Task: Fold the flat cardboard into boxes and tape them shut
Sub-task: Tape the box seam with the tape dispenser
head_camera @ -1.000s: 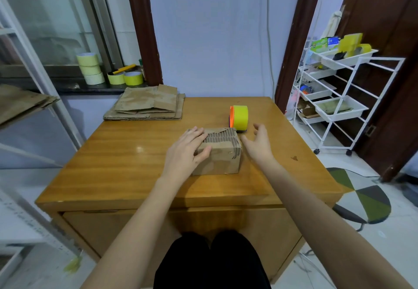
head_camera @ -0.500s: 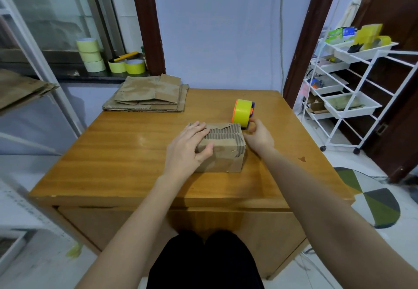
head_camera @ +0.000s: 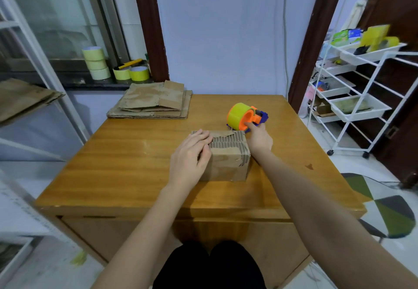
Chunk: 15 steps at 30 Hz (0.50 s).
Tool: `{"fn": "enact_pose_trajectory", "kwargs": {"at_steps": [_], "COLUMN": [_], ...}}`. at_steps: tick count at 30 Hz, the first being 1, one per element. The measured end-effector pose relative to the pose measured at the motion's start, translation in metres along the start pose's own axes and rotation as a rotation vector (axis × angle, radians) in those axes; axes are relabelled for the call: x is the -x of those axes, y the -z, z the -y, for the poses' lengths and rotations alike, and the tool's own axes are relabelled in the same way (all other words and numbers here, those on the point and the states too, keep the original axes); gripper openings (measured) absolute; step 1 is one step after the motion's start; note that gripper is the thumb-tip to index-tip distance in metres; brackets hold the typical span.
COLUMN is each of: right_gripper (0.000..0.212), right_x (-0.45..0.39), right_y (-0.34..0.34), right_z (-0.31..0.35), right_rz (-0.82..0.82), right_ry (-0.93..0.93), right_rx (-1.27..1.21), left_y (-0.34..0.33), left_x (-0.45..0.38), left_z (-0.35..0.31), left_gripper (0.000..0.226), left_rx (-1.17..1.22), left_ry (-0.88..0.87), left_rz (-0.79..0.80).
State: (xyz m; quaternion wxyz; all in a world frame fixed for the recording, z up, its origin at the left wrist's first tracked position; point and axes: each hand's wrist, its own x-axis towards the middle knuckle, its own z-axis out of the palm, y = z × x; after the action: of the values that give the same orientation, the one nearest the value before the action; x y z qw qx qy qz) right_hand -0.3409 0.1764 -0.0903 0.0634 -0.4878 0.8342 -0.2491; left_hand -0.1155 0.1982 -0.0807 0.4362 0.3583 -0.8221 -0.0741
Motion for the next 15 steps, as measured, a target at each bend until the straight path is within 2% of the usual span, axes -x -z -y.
{"fn": "enact_pose_trajectory", "kwargs": {"at_steps": [8,12,15], "right_gripper": [0.019,0.014,0.025], "right_x": [-0.007,-0.007,-0.003], "right_y": [-0.001,-0.002,0.001], "right_z": [0.015,0.013,0.008], "right_rz": [0.023,0.006,-0.065], "right_ry": [0.031,0.075,0.102], "right_rx": [0.081,0.107,0.132], "left_y": [-0.001,-0.004,-0.003], "left_x": [0.000,-0.003,-0.002], "left_z": [0.001,0.002,0.002], "left_gripper": [0.042,0.041,0.043], "left_rx": [-0.008,-0.008,-0.013], "left_ry": [-0.014,-0.014,-0.005], "left_rz": [-0.015,-0.029,-0.021]}}
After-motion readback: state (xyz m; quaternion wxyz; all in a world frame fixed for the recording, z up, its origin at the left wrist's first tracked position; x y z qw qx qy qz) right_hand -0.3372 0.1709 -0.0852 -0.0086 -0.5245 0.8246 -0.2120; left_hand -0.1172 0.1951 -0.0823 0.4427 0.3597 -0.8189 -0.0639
